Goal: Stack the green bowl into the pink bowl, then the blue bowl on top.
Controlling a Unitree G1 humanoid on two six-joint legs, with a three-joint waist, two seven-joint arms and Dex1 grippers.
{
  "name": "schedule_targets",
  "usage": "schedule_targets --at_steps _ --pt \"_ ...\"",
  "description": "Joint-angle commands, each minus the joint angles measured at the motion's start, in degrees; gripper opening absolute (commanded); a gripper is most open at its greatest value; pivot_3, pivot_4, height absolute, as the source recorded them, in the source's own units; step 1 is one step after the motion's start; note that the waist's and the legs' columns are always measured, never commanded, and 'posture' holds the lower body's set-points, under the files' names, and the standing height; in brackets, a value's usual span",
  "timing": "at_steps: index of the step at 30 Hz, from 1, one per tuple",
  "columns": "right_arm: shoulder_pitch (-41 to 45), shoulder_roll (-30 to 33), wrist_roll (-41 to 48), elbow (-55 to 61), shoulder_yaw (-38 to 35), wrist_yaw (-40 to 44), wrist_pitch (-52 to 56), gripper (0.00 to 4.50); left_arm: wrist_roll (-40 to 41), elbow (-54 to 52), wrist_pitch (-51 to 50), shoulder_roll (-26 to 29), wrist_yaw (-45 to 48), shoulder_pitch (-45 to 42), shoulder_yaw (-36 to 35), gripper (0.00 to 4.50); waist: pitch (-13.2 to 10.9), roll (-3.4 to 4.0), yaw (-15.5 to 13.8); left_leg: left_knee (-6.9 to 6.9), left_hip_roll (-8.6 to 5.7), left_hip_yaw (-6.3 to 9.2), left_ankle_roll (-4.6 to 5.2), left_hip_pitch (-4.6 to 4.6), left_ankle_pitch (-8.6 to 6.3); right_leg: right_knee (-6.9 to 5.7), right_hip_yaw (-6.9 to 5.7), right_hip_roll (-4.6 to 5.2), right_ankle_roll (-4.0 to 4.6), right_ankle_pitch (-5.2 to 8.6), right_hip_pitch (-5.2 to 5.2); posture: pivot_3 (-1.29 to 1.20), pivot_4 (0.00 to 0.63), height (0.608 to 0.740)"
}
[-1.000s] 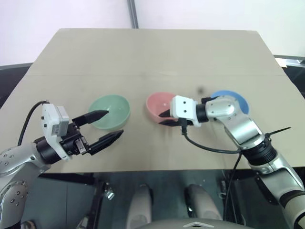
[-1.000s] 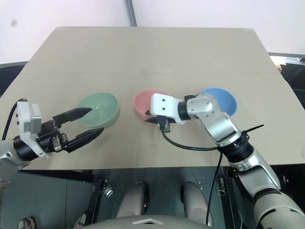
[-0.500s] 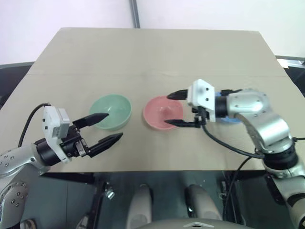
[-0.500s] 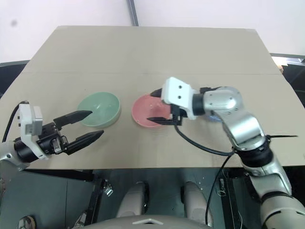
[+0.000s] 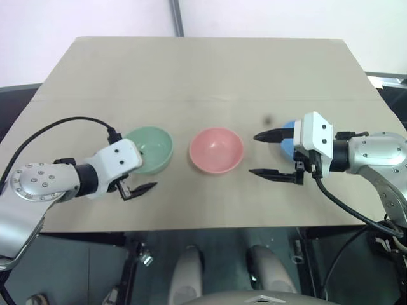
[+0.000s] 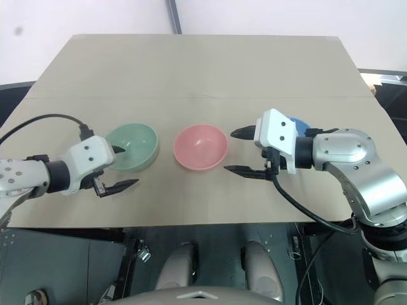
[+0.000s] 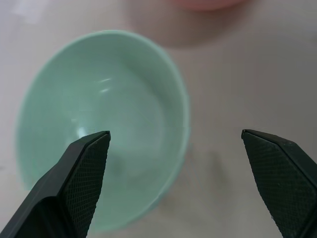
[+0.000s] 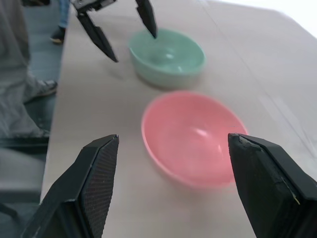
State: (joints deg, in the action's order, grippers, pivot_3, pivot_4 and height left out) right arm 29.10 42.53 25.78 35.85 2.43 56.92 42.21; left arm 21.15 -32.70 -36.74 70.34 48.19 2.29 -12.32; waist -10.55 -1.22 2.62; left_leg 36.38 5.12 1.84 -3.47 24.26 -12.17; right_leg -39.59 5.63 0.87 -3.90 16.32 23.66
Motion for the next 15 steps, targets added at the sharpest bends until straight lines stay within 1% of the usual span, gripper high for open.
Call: schedule_targets --at_steps 1,2,4,8,10,15 --pt "-0.81 1.81 1.07 3.11 -3.35 -1.49 -0.78 3.88 -4.17 1.78 2.23 2.64 2.45 -2.94 4.37 3.97 -0.01 0.01 -0.18 -0.02 0.0 0.02 0.0 0.0 0.0 -0.01 -0.01 0.0 0.03 0.01 0.01 0.0 0.15 0.74" --pt "-1.31 2.19 1.24 3.51 -3.84 -1.89 -0.7 3.88 -5.37 2.58 2.87 3.27 3.05 -3.57 5.59 3.77 -0.01 0.01 -0.29 -0.02 0.0 0.02 0.0 0.01 0.0 -0.03 -0.01 0.0 0.03 0.02 0.01 0.0 0.15 0.74" --pt "-2.21 2.8 1.62 4.19 -4.32 -2.58 -0.76 3.88 -6.03 3.46 3.35 3.5 4.3 -4.51 6.65 2.87 -0.01 0.01 -0.33 -0.02 -0.01 0.02 0.0 0.04 0.0 0.0 -0.02 0.01 0.03 0.02 0.02 0.0 0.15 0.74" --pt "-3.77 3.52 1.94 4.85 -4.99 -3.81 -1.19 3.88 -7.83 4.61 4.73 3.32 5.81 -5.68 7.57 0.79 -0.02 -0.01 -0.32 0.04 -0.01 0.01 0.0 0.12 0.0 0.02 -0.02 0.03 0.03 0.02 0.04 0.0 0.15 0.74" --pt "-4.18 3.82 2.12 4.92 -5.21 -4.27 -1.43 3.88 -7.9 4.89 4.86 3.18 6.71 -6.34 7.35 0.01 -0.01 -0.01 -0.31 0.04 -0.01 0.01 0.0 0.12 0.0 0.01 -0.03 0.02 0.03 0.02 0.05 0.0 0.15 0.74" --pt "-5.19 4.84 2.21 4.45 -6.09 -4.66 -2.46 3.88 -5.93 5.09 6.89 3.68 11.06 -8.96 3.45 0.01 -0.02 -0.01 -0.32 0.05 -0.01 0.02 0.0 0.13 0.0 0.0 -0.04 0.02 0.02 0.02 0.05 0.0 0.15 0.74"
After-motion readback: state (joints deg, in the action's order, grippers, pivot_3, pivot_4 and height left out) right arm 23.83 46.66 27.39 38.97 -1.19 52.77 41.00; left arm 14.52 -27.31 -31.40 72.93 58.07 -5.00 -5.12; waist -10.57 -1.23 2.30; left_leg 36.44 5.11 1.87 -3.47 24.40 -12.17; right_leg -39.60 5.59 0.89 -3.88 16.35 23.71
